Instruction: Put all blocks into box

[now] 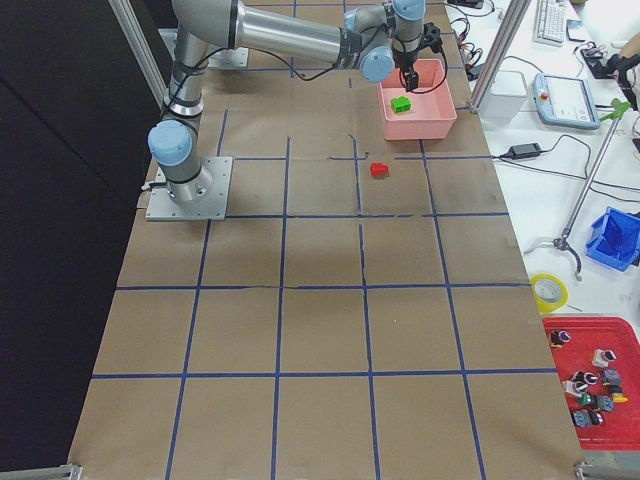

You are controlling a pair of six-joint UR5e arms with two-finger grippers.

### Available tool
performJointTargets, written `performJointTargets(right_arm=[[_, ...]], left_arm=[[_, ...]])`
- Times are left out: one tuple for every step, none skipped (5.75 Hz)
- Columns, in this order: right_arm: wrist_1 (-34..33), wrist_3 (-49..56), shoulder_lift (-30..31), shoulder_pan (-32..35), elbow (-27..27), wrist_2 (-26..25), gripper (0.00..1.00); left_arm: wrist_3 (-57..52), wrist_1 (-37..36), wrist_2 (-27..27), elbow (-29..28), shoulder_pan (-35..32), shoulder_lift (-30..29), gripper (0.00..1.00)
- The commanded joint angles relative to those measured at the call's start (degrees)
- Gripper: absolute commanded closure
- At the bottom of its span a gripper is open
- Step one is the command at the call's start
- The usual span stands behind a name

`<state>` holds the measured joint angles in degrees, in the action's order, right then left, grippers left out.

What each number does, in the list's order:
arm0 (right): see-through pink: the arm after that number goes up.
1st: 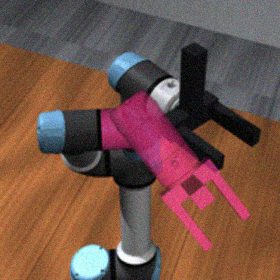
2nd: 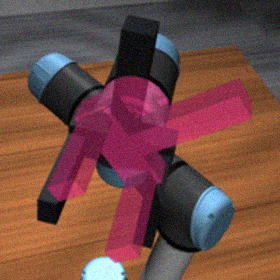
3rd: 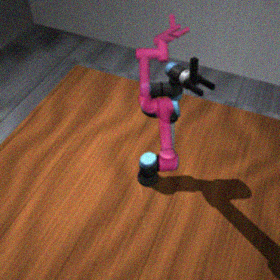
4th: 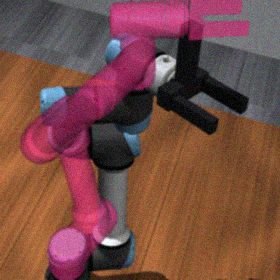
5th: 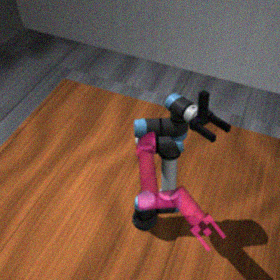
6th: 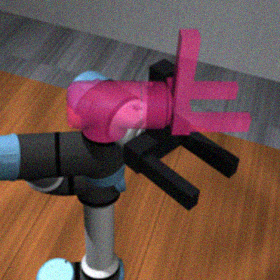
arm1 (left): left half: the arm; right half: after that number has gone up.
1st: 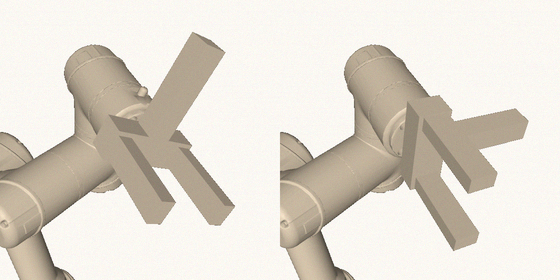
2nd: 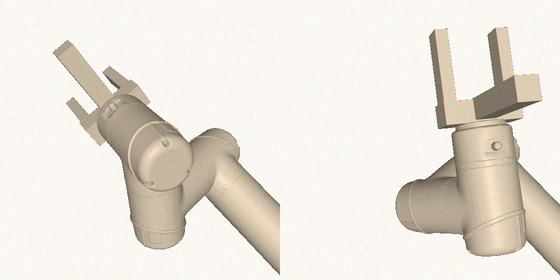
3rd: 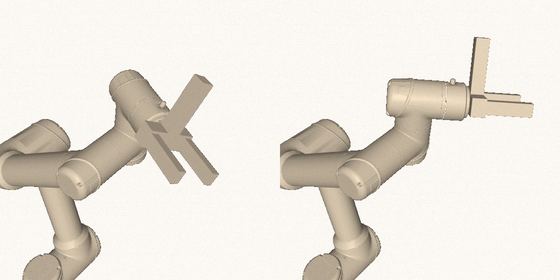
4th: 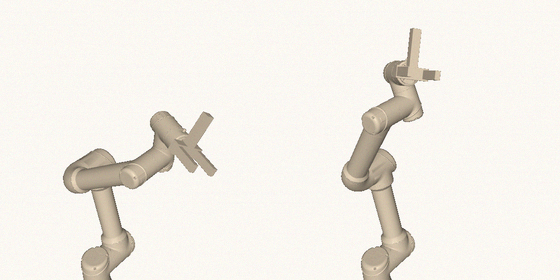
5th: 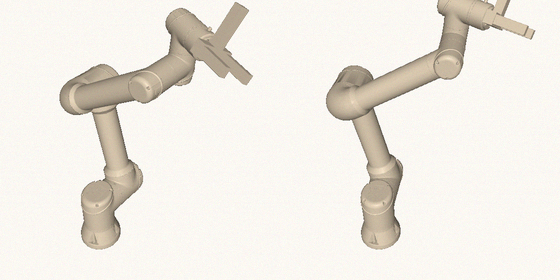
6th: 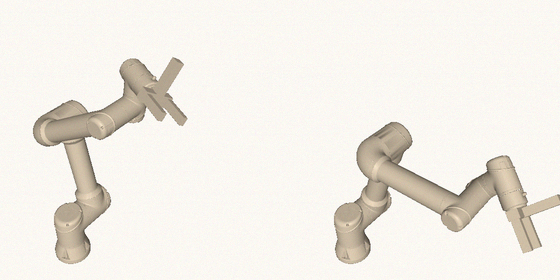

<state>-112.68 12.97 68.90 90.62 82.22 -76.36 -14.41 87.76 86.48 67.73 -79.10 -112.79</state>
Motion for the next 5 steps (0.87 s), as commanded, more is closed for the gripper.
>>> performJointTargets(right_arm=[[3.53,0.31,5.1,-5.87,7.38,-11.13,0.01],[0.21,-2.48,4.58,-6.24,10.73,-11.18,0.07],[-9.39,-3.21,2.31,-6.24,14.68,-11.27,0.06],[-17.58,-3.39,-1.19,-6.24,18.2,-11.09,0.06],[-23.06,-3.39,-4.18,-6.68,19.02,-11.18,0.06]], left_arm=[[12.32,0.48,0.26,-14.57,-11.11,-10.82,0.94],[18.31,0.39,-0.08,-18.38,-16.12,-14.61,0.94],[22.46,-0.39,-0.09,-19.98,-20.35,-17.35,0.94],[22.84,-1.96,-0.09,-19.91,-21.09,-19.38,0.94],[23.98,-3.89,-0.09,-19.65,-21.88,-22.53,0.94]])
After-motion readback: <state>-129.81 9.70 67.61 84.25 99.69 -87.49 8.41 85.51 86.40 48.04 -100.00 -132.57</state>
